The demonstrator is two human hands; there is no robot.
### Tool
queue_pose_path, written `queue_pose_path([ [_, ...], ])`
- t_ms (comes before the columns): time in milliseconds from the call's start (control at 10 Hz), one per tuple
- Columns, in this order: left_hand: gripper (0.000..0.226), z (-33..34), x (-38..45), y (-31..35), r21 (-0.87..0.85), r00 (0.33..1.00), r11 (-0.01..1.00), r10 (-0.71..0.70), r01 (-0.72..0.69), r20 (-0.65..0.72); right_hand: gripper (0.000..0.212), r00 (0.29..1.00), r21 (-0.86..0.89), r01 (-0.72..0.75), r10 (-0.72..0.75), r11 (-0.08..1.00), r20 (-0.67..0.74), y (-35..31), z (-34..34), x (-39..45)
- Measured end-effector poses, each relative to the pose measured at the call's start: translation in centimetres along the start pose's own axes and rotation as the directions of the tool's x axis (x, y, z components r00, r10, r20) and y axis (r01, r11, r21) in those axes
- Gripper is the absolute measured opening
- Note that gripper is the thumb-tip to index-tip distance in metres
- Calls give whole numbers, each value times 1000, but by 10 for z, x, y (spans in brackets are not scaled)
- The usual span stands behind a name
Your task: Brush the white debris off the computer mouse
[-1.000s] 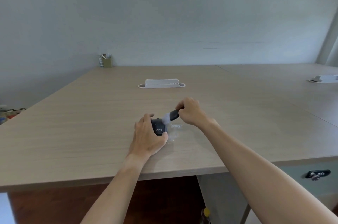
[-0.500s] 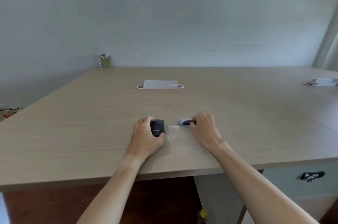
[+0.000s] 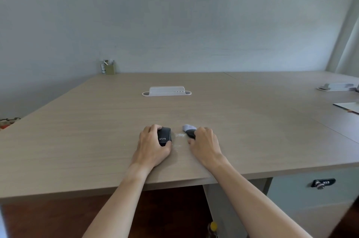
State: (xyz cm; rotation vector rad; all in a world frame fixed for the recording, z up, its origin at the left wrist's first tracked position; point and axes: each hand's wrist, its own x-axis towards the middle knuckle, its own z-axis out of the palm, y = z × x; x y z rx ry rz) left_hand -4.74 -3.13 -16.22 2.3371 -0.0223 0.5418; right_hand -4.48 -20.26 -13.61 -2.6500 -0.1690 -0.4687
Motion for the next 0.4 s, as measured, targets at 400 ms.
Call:
queue_pose_path([
  [400,42,-12,8,-6,-5,990,995,-98,98,-106,63,982,166,1,30,986,-185,-10,-63,-34],
])
